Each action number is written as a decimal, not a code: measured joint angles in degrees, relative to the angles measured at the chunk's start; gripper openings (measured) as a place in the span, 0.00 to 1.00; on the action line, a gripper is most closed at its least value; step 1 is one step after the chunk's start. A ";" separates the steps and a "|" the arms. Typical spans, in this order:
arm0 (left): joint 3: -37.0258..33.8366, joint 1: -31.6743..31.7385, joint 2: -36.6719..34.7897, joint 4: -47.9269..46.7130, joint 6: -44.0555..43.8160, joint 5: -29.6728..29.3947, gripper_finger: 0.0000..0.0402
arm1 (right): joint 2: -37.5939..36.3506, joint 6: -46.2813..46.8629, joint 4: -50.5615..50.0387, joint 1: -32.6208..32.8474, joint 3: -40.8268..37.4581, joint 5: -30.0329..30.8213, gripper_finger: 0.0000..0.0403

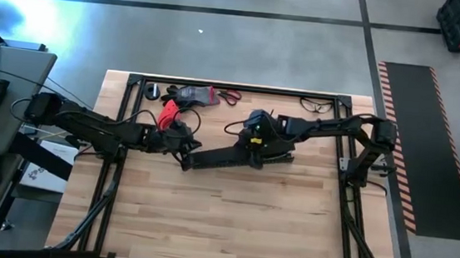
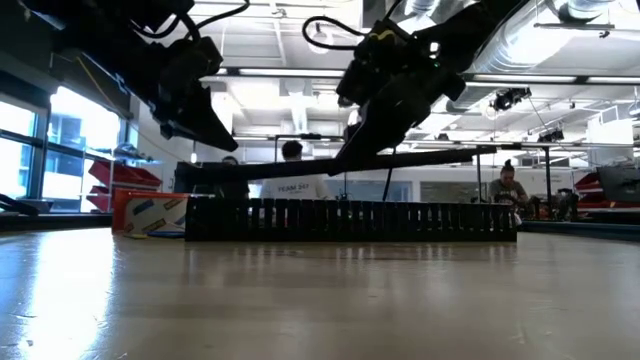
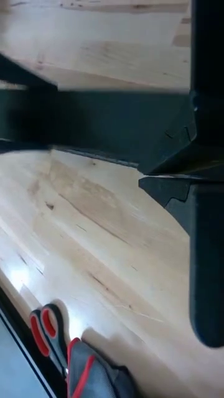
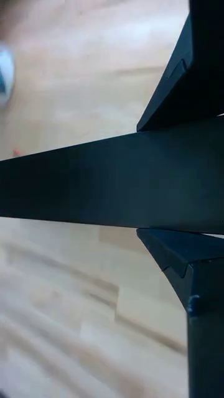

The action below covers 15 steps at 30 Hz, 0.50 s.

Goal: Ziptie cables
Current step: Close the black cable duct

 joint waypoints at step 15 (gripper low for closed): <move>0.00 -0.13 0.00 -0.44 -0.31 0.02 0.00 | 0.09 -1.90 -2.50 0.33 -0.02 3.02 0.53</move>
